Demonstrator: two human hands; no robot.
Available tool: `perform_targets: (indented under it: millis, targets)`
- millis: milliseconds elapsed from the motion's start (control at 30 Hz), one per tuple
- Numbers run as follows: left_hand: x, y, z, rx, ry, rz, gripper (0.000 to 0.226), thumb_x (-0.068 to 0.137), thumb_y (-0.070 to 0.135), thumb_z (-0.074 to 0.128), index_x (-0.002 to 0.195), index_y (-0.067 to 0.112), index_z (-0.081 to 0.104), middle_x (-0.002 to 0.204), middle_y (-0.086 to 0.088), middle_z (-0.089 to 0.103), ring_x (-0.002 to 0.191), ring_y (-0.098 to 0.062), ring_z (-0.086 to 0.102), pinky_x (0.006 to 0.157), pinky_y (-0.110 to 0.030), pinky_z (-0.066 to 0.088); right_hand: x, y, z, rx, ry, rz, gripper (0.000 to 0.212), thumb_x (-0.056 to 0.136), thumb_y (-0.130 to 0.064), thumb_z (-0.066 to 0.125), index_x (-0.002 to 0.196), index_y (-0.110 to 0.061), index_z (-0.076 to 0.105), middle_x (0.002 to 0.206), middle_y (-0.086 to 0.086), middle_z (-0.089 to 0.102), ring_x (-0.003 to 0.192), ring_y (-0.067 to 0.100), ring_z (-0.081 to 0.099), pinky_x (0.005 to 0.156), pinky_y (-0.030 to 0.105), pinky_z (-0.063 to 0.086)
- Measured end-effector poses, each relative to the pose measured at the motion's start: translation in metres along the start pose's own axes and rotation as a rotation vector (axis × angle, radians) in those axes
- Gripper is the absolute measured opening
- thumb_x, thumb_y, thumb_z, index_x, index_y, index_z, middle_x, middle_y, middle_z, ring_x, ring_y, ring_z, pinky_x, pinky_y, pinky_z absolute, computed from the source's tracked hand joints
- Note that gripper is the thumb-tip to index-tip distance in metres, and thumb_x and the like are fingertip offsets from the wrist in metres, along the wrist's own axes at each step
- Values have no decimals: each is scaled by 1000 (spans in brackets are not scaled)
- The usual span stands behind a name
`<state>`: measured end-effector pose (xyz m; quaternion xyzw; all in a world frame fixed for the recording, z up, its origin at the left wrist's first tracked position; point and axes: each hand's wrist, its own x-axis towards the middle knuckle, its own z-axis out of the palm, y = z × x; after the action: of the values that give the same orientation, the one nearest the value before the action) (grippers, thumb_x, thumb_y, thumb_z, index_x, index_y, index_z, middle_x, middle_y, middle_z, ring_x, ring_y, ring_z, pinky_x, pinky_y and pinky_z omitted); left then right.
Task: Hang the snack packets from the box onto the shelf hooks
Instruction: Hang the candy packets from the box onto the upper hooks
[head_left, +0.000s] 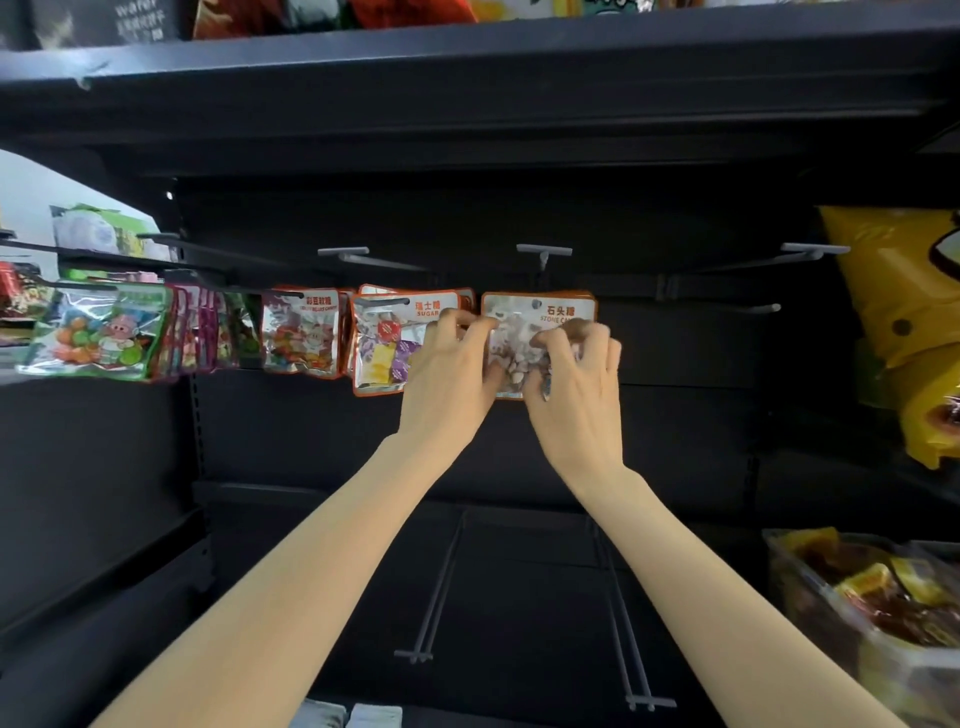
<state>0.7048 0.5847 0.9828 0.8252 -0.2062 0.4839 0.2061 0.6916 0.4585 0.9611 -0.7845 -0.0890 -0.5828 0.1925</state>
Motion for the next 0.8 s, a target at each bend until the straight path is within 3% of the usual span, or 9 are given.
perform_targets:
  millis: [133,267,567,633,800]
  targets:
    - [-18,-15,-24,14,83,69,29,88,15,60,117,12,59,102,-6,63,93,-22,59,72,-33,48,-7,-25,-1,189,-97,-32,18,89,-6,55,106,-9,58,104,4,55,95,16,50,72,34,51]
    - [-60,-57,-58,62,34,-48,19,91,15,56,109,15,60,86,2,64,75,-16,59,58,-31,48,-27,-72,12,377,-242,-43,12,92,-9,51,102,-12,59,96,-3,57,84,9,53,69,31,49]
    - [-225,-221,-169,107,-173,-690,8,88,25,55,88,31,61,69,14,59,69,-13,59,67,-32,50,-143,-249,107,642,-913,-43,17,94,-15,47,106,-16,59,101,0,60,84,13,56,75,32,48]
    - [-269,-267,-198,122,-242,-819,13,88,25,56,81,36,58,69,11,62,73,-15,61,70,-33,50,-178,-300,131,693,-1057,-47,18,94,-14,48,108,-14,59,104,3,61,88,16,57,79,32,48]
    - [-375,-367,-271,186,-355,-1068,12,88,20,56,78,27,59,80,-4,69,80,-25,64,74,-37,52,-266,-421,185,755,-1378,9,24,90,-8,49,110,-8,63,108,10,66,100,24,59,82,26,41]
